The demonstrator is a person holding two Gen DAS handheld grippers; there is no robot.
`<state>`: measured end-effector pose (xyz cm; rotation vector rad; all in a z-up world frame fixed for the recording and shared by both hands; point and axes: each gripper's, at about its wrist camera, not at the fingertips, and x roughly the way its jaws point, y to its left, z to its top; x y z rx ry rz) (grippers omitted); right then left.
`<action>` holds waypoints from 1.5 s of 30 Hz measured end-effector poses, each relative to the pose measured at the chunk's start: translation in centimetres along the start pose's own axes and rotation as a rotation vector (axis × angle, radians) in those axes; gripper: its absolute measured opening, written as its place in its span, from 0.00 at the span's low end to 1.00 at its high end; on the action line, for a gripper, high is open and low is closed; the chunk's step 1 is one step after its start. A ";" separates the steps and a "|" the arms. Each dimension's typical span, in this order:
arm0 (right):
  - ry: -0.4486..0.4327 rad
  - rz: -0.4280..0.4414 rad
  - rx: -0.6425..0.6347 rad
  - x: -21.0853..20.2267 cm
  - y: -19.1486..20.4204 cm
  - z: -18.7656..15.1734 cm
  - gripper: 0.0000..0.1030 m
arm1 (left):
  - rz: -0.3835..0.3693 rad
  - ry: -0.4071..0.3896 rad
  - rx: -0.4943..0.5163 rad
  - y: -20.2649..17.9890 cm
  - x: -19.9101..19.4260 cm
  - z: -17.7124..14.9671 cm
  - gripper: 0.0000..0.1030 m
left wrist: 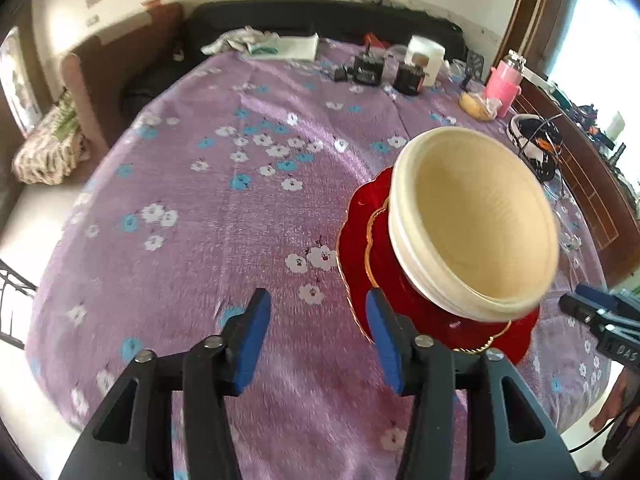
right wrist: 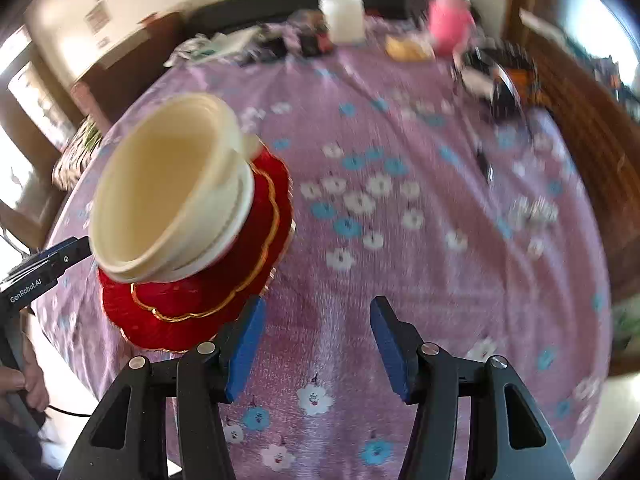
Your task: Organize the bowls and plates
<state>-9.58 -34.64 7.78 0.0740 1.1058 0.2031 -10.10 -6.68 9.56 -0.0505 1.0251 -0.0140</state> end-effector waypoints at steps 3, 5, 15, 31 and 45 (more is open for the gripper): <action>-0.112 -0.023 -0.084 -2.5 0.5 0.0 0.58 | 0.045 -0.053 -0.009 -0.9 -1.9 -0.6 0.69; -0.170 0.015 -0.126 -3.9 0.7 -0.2 0.63 | 0.066 -0.085 -0.019 -1.4 -3.0 -0.9 0.75; -0.158 0.107 -0.261 -4.9 2.9 -1.7 0.70 | 0.164 -0.175 0.031 -4.2 -7.2 -2.3 0.97; -0.141 0.046 -0.312 -5.4 4.0 -2.2 0.73 | 0.213 -0.214 0.125 -6.5 -9.8 -2.4 1.00; -0.144 0.030 -0.333 -5.6 3.8 -1.9 0.74 | 0.389 -0.222 0.194 -8.1 -10.1 -2.8 1.00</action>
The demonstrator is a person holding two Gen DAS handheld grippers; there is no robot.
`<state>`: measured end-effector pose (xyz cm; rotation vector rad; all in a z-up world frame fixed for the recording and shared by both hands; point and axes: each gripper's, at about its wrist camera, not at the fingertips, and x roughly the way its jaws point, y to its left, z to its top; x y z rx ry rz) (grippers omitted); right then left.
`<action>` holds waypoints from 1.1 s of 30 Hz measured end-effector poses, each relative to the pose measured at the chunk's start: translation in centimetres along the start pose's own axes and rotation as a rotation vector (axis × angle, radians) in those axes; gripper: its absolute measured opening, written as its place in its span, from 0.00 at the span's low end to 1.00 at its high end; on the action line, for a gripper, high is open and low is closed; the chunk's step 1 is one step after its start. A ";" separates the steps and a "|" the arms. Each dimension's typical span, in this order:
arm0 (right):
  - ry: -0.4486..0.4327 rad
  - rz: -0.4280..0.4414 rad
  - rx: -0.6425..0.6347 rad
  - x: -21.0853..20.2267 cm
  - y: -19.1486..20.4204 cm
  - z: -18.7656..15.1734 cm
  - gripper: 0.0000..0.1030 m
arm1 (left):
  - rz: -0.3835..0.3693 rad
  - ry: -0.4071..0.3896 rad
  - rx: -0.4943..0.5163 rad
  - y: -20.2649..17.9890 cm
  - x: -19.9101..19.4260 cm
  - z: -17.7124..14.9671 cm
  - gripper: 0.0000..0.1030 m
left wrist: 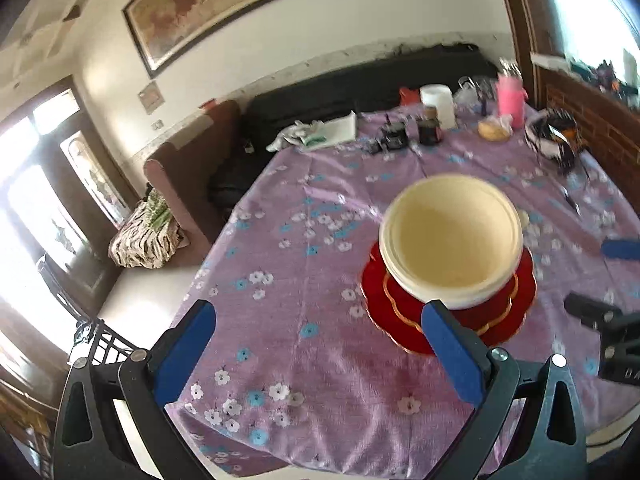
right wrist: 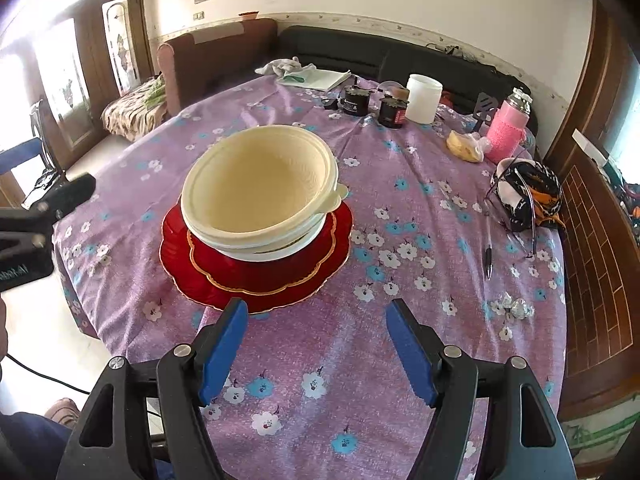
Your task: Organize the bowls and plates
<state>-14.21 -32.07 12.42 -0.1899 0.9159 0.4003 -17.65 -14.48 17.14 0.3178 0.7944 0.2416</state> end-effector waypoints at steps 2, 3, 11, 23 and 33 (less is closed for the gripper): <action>0.001 -0.002 -0.012 0.1 0.2 0.1 0.74 | 0.007 0.038 0.011 -0.5 0.4 -0.3 1.00; 0.003 -0.001 -0.017 0.2 0.3 0.1 0.74 | 0.001 0.042 0.017 -0.6 0.5 -0.4 1.00; 0.014 0.005 -0.051 0.8 1.0 0.4 0.75 | -0.043 0.090 0.010 -0.7 1.6 -1.4 1.00; 0.026 0.014 -0.065 1.2 1.3 0.3 0.75 | -0.038 0.113 0.000 -0.7 2.2 -1.8 1.00; 0.042 0.021 -0.062 1.6 1.3 0.2 0.75 | -0.043 0.122 -0.007 -0.5 2.6 -1.9 1.00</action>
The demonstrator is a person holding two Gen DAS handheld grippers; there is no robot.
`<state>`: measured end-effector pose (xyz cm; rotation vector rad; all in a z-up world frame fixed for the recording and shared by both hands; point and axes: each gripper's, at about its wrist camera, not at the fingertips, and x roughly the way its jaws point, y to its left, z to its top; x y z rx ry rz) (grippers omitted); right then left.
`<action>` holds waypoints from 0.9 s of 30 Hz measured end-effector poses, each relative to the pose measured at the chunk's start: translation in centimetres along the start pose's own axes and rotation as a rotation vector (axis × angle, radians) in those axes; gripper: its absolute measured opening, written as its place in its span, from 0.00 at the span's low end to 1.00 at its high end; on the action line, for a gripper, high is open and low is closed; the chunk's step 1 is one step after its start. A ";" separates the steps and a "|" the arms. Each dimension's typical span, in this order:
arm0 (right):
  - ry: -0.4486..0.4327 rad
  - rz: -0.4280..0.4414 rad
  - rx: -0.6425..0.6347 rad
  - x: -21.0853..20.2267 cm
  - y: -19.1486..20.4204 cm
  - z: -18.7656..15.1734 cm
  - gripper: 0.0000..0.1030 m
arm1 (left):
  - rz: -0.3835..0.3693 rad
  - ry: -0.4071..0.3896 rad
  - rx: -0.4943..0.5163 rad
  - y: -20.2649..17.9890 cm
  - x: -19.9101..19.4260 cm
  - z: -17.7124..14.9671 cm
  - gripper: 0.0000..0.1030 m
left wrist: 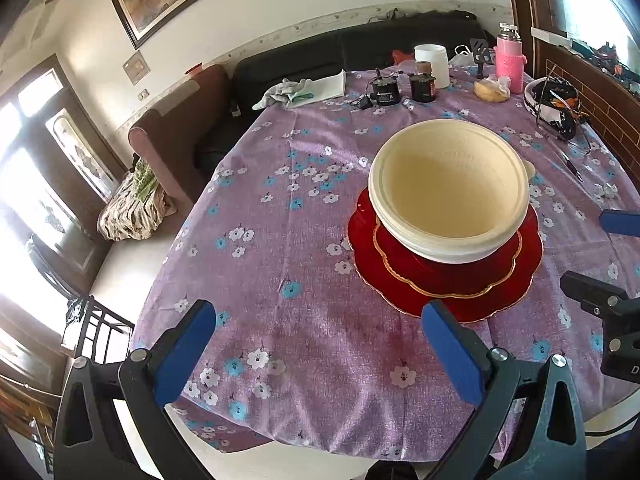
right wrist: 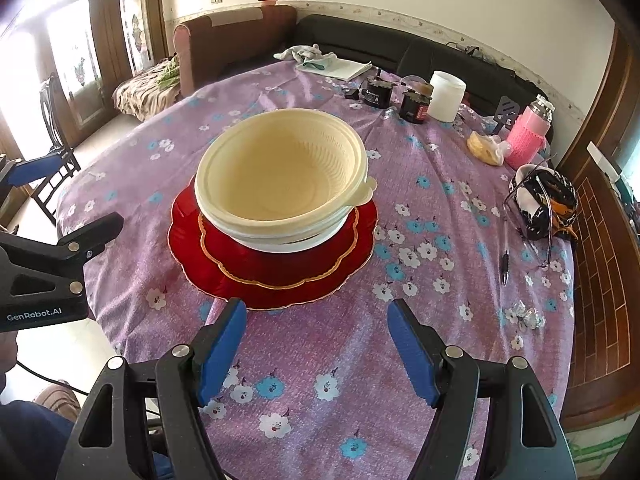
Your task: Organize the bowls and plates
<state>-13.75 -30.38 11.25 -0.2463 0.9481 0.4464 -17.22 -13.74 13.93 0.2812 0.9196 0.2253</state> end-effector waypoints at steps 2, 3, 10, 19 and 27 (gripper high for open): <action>0.002 0.000 0.002 0.0 0.0 0.0 0.75 | -0.002 0.003 -0.004 0.1 0.1 0.0 1.00; 0.003 -0.001 0.003 0.0 0.0 -0.1 0.75 | -0.003 0.003 -0.004 0.1 0.1 0.0 1.00; 0.005 0.000 0.013 0.0 -0.2 -0.2 0.75 | -0.005 0.005 -0.002 0.1 0.2 0.0 1.00; 0.011 0.007 0.024 0.1 -0.2 -0.4 0.75 | -0.005 0.014 -0.001 0.1 0.5 -0.1 1.00; 0.012 0.009 0.025 0.1 -0.2 -0.5 0.75 | -0.006 0.017 -0.003 0.0 0.6 -0.2 1.00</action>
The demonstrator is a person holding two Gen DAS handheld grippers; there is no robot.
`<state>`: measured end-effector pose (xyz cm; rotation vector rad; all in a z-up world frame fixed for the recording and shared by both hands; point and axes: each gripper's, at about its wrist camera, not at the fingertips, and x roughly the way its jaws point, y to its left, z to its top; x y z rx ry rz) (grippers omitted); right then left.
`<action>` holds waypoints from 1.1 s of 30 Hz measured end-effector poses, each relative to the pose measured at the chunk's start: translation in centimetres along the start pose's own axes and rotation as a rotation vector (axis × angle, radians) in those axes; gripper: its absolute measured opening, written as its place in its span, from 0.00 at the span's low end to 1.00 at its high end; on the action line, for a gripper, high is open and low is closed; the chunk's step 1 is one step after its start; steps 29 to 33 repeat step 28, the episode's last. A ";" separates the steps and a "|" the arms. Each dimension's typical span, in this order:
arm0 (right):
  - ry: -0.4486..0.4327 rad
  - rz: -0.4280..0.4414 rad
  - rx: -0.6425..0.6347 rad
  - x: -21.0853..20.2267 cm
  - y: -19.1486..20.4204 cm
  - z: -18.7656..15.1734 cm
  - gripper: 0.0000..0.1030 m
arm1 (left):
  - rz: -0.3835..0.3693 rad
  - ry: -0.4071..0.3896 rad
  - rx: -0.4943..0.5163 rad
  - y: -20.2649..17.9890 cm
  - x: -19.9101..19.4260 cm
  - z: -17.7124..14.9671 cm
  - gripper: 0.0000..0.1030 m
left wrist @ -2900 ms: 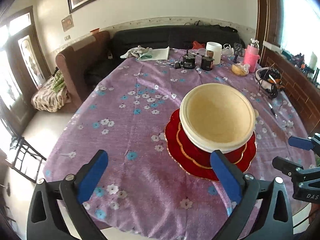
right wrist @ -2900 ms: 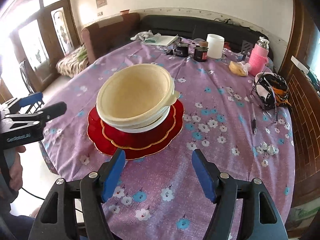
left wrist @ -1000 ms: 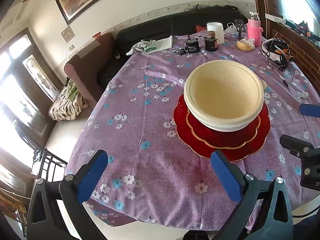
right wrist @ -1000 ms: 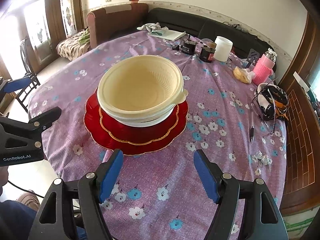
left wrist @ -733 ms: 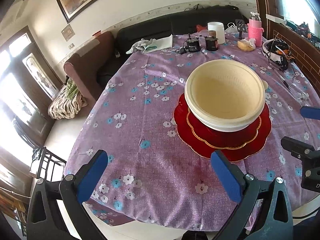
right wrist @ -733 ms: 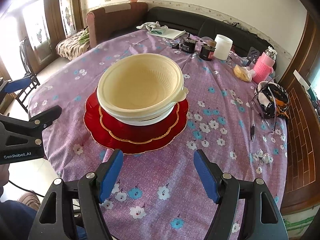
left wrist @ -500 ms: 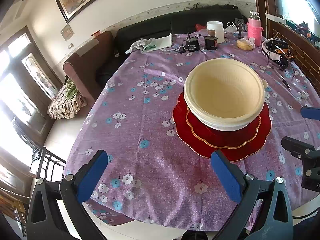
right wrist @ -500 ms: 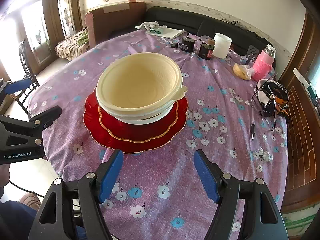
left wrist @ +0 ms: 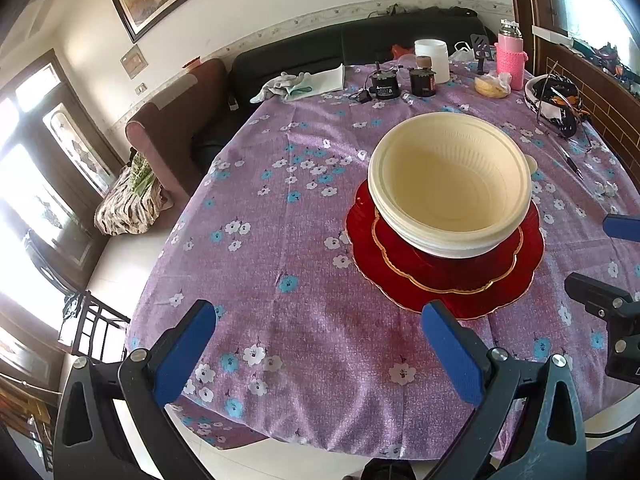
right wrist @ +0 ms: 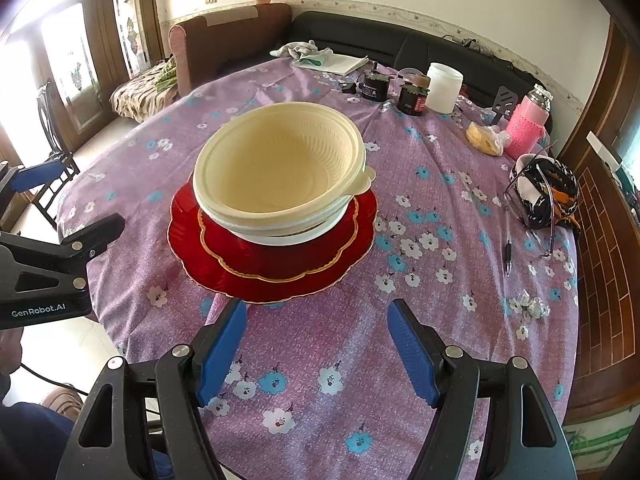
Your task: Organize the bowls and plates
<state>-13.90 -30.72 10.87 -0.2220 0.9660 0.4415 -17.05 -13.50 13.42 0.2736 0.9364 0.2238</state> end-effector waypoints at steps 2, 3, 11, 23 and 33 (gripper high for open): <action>0.000 -0.001 0.002 0.0 0.0 -0.1 0.75 | -0.002 0.000 0.000 0.0 0.0 0.0 1.00; 0.000 0.000 0.003 0.0 0.0 -0.1 0.75 | -0.002 0.001 -0.001 0.0 0.0 -0.1 1.00; 0.003 -0.002 0.010 -0.1 -0.1 -0.2 0.75 | -0.010 0.004 0.001 -0.2 0.2 -0.3 1.00; 0.007 -0.005 0.021 -0.1 -0.4 -0.2 0.75 | -0.056 0.018 -0.018 -0.2 0.3 -0.2 1.00; 0.012 -0.006 0.030 0.0 -0.6 -0.3 0.75 | -0.101 0.026 -0.055 0.4 0.2 -0.1 1.00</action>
